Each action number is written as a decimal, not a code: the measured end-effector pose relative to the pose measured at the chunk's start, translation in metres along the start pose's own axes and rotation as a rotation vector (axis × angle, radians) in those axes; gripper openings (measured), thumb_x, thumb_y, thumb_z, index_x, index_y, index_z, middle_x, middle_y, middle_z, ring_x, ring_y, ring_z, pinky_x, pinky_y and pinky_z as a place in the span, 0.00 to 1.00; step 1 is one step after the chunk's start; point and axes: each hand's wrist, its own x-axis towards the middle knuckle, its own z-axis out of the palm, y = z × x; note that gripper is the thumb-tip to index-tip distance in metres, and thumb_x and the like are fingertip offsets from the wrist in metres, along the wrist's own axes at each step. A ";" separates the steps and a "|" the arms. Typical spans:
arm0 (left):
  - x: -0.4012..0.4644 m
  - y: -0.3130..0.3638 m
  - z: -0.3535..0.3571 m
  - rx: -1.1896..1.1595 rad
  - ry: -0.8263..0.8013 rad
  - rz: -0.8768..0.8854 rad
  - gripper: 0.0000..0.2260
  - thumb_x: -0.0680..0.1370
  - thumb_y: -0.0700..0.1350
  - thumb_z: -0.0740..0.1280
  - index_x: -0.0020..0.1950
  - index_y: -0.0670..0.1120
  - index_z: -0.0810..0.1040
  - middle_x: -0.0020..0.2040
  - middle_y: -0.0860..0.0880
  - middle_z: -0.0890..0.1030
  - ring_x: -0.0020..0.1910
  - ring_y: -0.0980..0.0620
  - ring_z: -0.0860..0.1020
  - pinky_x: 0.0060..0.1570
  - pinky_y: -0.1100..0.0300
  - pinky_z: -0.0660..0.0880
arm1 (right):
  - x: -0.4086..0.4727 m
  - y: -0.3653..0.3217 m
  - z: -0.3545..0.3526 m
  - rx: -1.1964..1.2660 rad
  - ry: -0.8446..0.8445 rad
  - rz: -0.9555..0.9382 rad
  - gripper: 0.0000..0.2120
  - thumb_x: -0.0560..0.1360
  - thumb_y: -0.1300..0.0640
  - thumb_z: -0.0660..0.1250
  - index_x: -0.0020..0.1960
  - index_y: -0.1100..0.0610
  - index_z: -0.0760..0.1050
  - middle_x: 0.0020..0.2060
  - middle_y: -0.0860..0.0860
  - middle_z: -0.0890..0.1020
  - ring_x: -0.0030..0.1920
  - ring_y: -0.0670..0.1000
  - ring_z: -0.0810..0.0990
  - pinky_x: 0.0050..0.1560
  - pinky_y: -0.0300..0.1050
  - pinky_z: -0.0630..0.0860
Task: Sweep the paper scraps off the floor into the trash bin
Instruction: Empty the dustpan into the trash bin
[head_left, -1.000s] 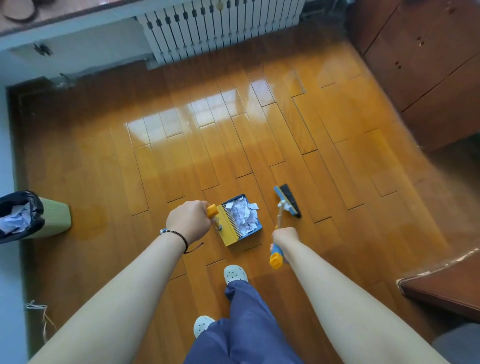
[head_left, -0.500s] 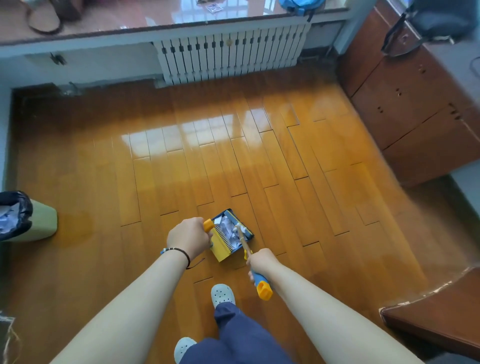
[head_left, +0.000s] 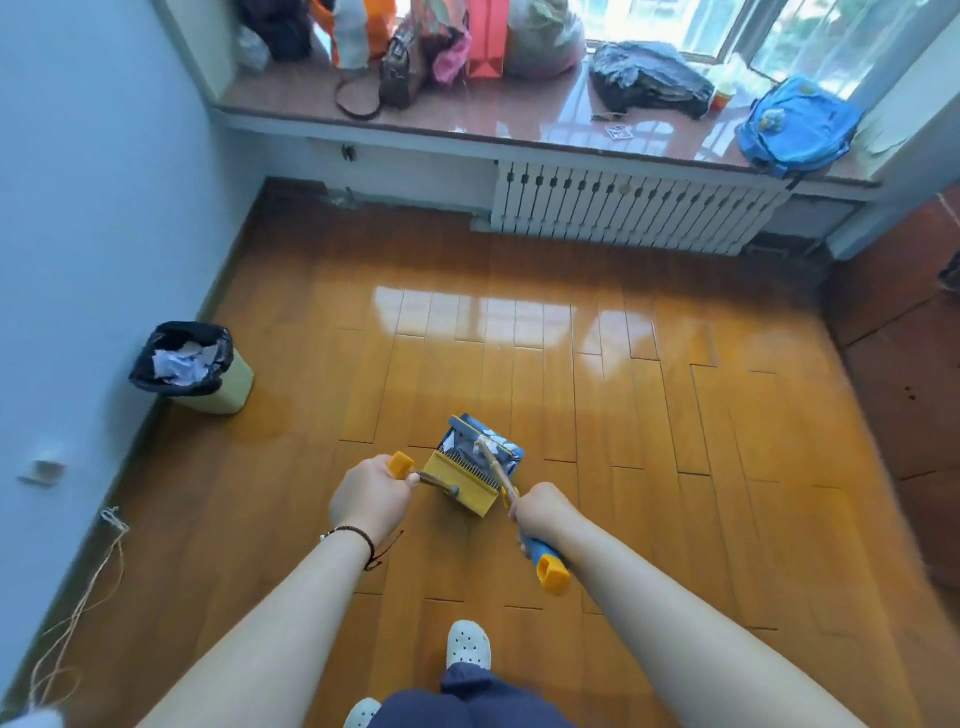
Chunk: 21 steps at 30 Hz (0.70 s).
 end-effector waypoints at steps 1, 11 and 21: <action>-0.001 -0.007 -0.006 -0.019 0.018 -0.014 0.10 0.80 0.54 0.68 0.43 0.50 0.79 0.36 0.51 0.80 0.38 0.48 0.79 0.36 0.57 0.76 | -0.003 -0.007 0.004 -0.017 0.007 -0.015 0.08 0.79 0.63 0.60 0.56 0.64 0.73 0.38 0.59 0.76 0.29 0.55 0.76 0.27 0.42 0.75; -0.016 -0.075 -0.075 -0.274 0.245 -0.203 0.12 0.80 0.53 0.69 0.38 0.50 0.78 0.34 0.50 0.81 0.37 0.47 0.79 0.35 0.57 0.76 | -0.035 -0.093 0.049 -0.197 -0.011 -0.239 0.05 0.75 0.63 0.63 0.49 0.63 0.76 0.41 0.57 0.80 0.39 0.56 0.80 0.43 0.49 0.81; -0.009 -0.133 -0.142 -0.448 0.420 -0.316 0.13 0.79 0.53 0.70 0.36 0.50 0.76 0.35 0.49 0.81 0.38 0.44 0.80 0.38 0.56 0.76 | -0.077 -0.171 0.101 -0.235 -0.082 -0.332 0.13 0.74 0.62 0.64 0.55 0.67 0.77 0.30 0.54 0.77 0.28 0.52 0.76 0.30 0.41 0.76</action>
